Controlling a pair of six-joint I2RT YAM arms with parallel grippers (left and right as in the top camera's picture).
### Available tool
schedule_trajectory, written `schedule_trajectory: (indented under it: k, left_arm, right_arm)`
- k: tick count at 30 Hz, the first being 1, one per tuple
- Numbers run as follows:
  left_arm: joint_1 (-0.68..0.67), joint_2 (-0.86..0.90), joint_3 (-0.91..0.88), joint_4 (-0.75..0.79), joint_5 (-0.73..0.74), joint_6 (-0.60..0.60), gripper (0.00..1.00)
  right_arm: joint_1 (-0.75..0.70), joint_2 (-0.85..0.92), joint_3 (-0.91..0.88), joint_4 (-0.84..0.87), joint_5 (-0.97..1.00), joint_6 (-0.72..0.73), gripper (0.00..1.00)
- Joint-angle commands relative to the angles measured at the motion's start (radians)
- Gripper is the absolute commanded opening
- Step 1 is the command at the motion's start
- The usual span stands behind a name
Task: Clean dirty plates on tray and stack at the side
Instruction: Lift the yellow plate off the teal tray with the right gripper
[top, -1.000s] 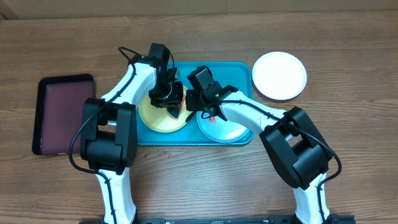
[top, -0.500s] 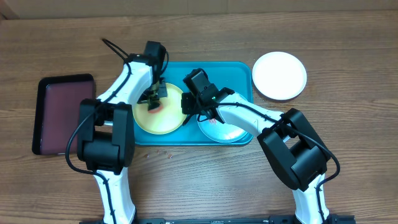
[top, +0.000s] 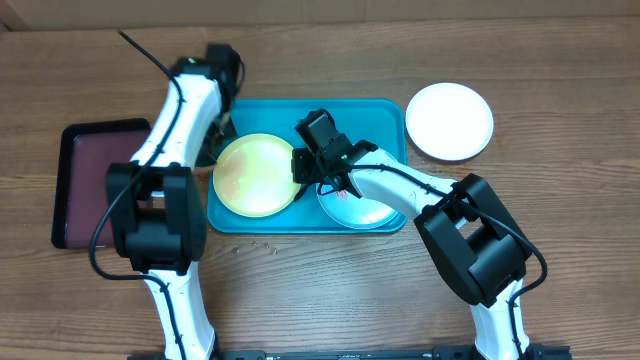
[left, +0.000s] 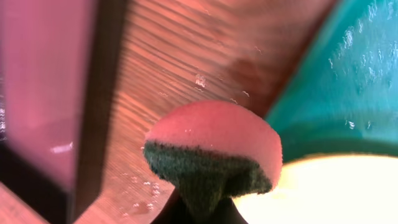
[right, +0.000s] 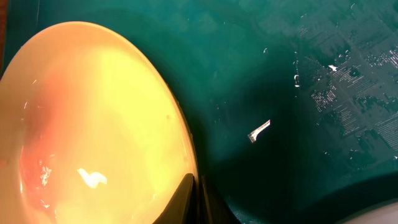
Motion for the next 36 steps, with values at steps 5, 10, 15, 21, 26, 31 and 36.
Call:
schedule_trajectory:
  k: [5, 10, 15, 21, 26, 31, 36]
  left_arm:
    - [0.021, -0.161, 0.088, -0.089, -0.014, -0.15, 0.05]
    - [0.103, -0.243, 0.088, -0.145, -0.008, -0.185, 0.04]
    - [0.224, -0.254, 0.076, -0.16, 0.057, -0.154, 0.04]
    - [0.353, -0.248, 0.01, -0.094, 0.278, -0.052, 0.04]
    - [0.41, -0.248, -0.014, -0.063, 0.378, -0.006, 0.04]
    - [0.418, -0.248, -0.014, -0.056, 0.378, -0.006, 0.04]
    - [0.418, -0.248, -0.014, -0.056, 0.378, -0.006, 0.04]
  right_arm:
    - [-0.011, -0.004, 0.002, 0.001, 0.053, -0.134, 0.04]
    - [-0.009, -0.046, 0.002, -0.006, 0.07, -0.186, 0.04]
    - [0.019, -0.139, 0.002, -0.013, 0.186, -0.232, 0.04]
    - [0.091, -0.23, 0.002, 0.011, 0.447, -0.358, 0.04]
    - [0.179, -0.237, 0.002, 0.073, 0.77, -0.616, 0.04]
    - [0.256, -0.237, 0.002, 0.186, 1.01, -0.908, 0.04]
    - [0.298, -0.237, 0.002, 0.332, 1.081, -1.194, 0.04]
